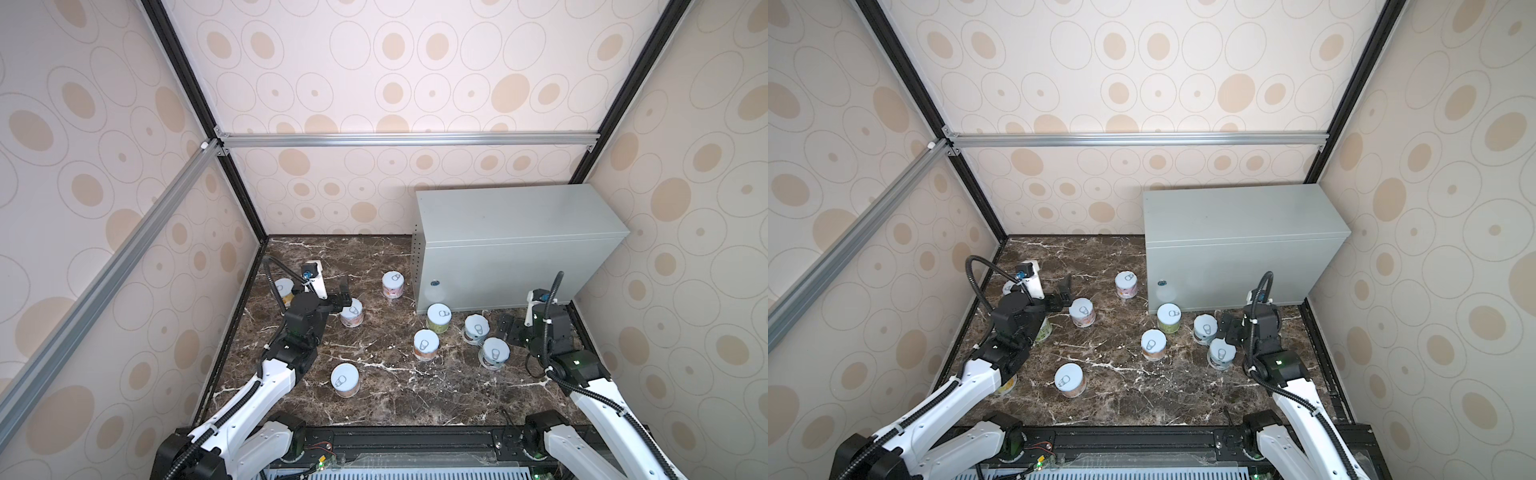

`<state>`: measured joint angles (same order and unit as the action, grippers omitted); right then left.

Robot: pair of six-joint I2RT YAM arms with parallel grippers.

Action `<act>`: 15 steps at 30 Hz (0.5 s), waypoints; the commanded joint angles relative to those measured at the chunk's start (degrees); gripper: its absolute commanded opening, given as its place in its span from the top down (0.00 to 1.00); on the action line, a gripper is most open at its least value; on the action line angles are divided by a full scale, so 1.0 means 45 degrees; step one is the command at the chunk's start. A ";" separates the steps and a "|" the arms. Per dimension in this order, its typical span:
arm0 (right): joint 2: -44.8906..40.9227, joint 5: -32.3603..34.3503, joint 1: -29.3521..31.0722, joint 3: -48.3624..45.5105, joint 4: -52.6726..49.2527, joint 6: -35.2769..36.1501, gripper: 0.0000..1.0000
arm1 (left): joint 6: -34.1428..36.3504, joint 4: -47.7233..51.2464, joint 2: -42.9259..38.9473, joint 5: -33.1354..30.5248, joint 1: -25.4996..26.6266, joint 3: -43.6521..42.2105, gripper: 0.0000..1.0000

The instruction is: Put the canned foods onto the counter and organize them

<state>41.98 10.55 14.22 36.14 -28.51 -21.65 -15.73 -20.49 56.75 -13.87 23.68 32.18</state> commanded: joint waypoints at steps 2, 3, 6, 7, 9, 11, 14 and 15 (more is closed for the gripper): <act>-0.0201 0.1724 0.1954 -0.0135 -0.1155 -0.1100 0.01 | -0.0659 0.0234 0.0407 -0.2605 0.1926 0.0152 0.01; -0.0164 0.2116 0.2295 -0.0224 -0.1146 -0.1268 0.01 | -0.0763 0.0063 0.0461 -0.2873 0.2203 -0.0003 0.01; -0.0119 0.2723 0.2811 -0.0636 -0.1088 -0.1881 0.01 | -0.1197 -0.0464 0.0625 -0.3269 0.2912 -0.0479 0.01; -0.0129 0.2802 0.2853 -0.0801 -0.1036 -0.2096 0.01 | -0.1279 -0.0639 0.0701 -0.3448 0.3199 -0.0636 0.01; -0.0208 0.2853 0.2851 -0.1107 -0.0902 -0.2549 0.01 | -0.1206 -0.1053 0.0879 -0.3853 0.3841 -0.0925 0.01; -0.0227 0.2871 0.2857 -0.1375 -0.0794 -0.3051 0.01 | -0.1168 -0.1618 0.1171 -0.4221 0.4385 -0.1229 0.01; -0.0132 0.2934 0.2854 -0.1497 -0.0714 -0.3484 0.01 | -0.1232 -0.2471 0.1599 -0.4158 0.4850 -0.1529 0.01; -0.0065 0.2937 0.2879 -0.1517 -0.0658 -0.3555 0.01 | -0.1150 -0.2733 0.1782 -0.4180 0.5031 -0.1547 0.01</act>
<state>41.50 21.74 26.70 29.91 -31.59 -33.74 -19.86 -26.87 63.55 -29.91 44.56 25.41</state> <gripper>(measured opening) 0.993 0.992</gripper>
